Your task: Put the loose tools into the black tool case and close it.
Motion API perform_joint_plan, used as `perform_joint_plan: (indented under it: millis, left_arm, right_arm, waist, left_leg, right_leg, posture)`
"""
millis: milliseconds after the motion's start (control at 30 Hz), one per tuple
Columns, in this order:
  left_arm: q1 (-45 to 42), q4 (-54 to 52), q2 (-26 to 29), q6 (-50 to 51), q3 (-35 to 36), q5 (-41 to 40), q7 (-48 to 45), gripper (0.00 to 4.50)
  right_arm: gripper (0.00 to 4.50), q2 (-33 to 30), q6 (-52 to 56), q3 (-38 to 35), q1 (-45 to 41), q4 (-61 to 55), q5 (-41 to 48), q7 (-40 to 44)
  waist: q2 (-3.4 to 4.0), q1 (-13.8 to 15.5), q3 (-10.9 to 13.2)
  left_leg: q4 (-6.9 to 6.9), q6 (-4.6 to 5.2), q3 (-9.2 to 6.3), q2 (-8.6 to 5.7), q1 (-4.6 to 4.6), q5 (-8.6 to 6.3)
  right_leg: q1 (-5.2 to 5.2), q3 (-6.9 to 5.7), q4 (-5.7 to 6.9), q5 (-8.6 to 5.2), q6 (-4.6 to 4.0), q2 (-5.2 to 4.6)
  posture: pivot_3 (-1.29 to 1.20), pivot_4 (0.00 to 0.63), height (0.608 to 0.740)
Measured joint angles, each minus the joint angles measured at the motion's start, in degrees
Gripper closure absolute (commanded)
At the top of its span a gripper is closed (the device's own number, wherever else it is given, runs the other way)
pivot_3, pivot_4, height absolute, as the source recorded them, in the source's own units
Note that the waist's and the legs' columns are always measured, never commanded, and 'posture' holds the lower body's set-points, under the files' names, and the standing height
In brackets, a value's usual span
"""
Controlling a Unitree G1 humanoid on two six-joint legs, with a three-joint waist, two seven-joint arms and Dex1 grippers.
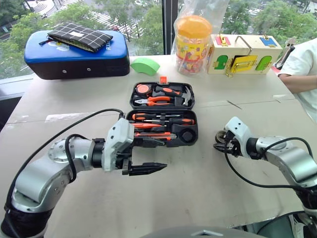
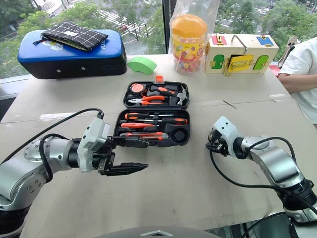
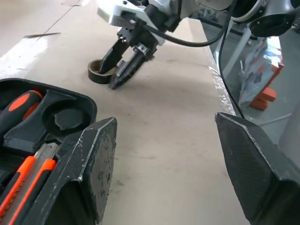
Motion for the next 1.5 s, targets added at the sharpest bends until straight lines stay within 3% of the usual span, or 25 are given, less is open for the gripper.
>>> perform_joint_plan:
  millis: [233,333,433,600,1033,1067,1133,1267,1300,1500]
  left_arm:
    - [8.0,-0.9,-0.8,-1.3,2.9,0.7,3.5,1.15]
    - [14.1,-0.3,-2.0,-3.6,5.5,1.6,3.5,1.15]
    - [18.1,2.2,-2.9,-7.2,7.8,3.6,2.5,1.15]
    - [18.8,4.9,-3.9,-10.1,8.7,5.6,2.5,1.15]
    - [19.5,-3.8,-5.5,-5.9,8.7,3.4,13.3,1.15]
    - [19.1,-3.8,-5.5,-5.4,8.7,3.0,14.2,1.15]
    - [18.2,-3.7,-5.6,-4.6,8.8,2.2,15.3,1.15]
    - [15.7,-2.4,-6.4,-2.2,9.9,-0.3,18.3,1.15]
    - [14.8,-1.6,-6.8,-1.4,10.5,-1.3,19.5,1.15]
    - [1.3,7.9,-12.8,5.8,12.3,-5.1,35.1,1.15]
  right_arm:
    - [4.45,-0.6,3.9,-0.5,-4.8,-4.6,4.0,3.6]
    - [4.45,3.5,8.3,-0.4,-11.9,-6.7,7.2,3.5]
    - [4.45,8.0,11.6,4.9,-18.1,-6.0,8.5,3.3]
    - [4.45,9.9,11.0,13.4,-20.7,-0.3,6.2,3.7]
    - [4.45,10.6,4.7,17.5,-23.4,8.5,1.8,7.7]
    - [3.90,10.6,4.4,17.6,-23.6,8.8,1.5,8.4]
    - [3.38,10.6,4.2,17.7,-23.9,9.4,0.9,8.6]
    - [1.48,10.3,3.7,16.8,-24.1,9.1,0.6,9.9]
    - [1.23,10.1,4.1,16.3,-24.1,8.8,1.5,10.6]
    - [1.23,12.6,6.1,3.3,-23.9,5.2,8.5,9.8]
  waist:
    - [0.03,-0.3,0.1]
    - [0.03,-0.6,0.1]
    - [-0.01,0.0,0.1]
    - [-0.03,0.0,0.1]
    - [-0.03,-0.6,0.1]
    - [-0.03,-0.6,0.1]
    - [-0.03,-0.6,0.1]
    - [-0.02,-0.7,0.1]
    - [-0.03,-0.7,0.1]
    - [-0.15,-0.2,0.1]
  left_leg:
    - [0.01,0.00,0.00,0.00,0.06,0.00]
    - [-0.06,-0.01,-0.02,0.03,0.07,0.00]
    - [-0.13,-0.09,-0.03,0.03,0.06,-0.05]
    - [-0.13,-0.28,-0.02,-0.13,-0.03,-0.17]
    - [-0.22,-0.28,-0.02,-0.14,-0.01,-0.17]
    - [-0.22,-0.28,-0.01,-0.14,0.00,-0.17]
    - [-0.22,-0.28,-0.01,-0.14,0.00,-0.17]
    - [-0.26,-0.28,-0.02,-0.14,0.01,-0.17]
    - [-0.27,-0.28,-0.02,-0.13,0.01,-0.16]
    - [-0.14,-0.03,-0.04,-0.13,0.05,-0.01]
  right_leg:
    - [0.04,0.03,0.00,0.00,0.01,0.04]
    - [0.01,0.01,0.00,0.00,0.00,0.05]
    - [-0.01,0.00,-0.03,-0.01,-0.01,-0.02]
    - [-0.06,0.01,-0.07,0.03,-0.07,-0.20]
    - [-0.08,0.01,-0.07,0.04,-0.08,-0.19]
    - [-0.09,0.01,-0.07,0.04,-0.08,-0.19]
    - [-0.09,0.01,-0.07,0.04,-0.08,-0.19]
    - [-0.09,-0.02,-0.08,0.04,-0.07,-0.16]
    - [-0.09,-0.03,-0.08,0.04,-0.07,-0.15]
    - [-0.05,-0.03,0.04,0.06,-0.05,-0.10]
  posture:
    - [0.00,0.150,0.740]
    - [0.00,0.150,0.740]
    - [0.00,0.150,0.740]
    - [0.00,0.150,0.740]
    - [0.00,0.150,0.740]
    - [0.00,0.150,0.740]
    - [0.00,0.150,0.740]
    - [0.00,0.150,0.740]
    - [0.00,0.150,0.740]
    - [0.00,0.150,0.740]
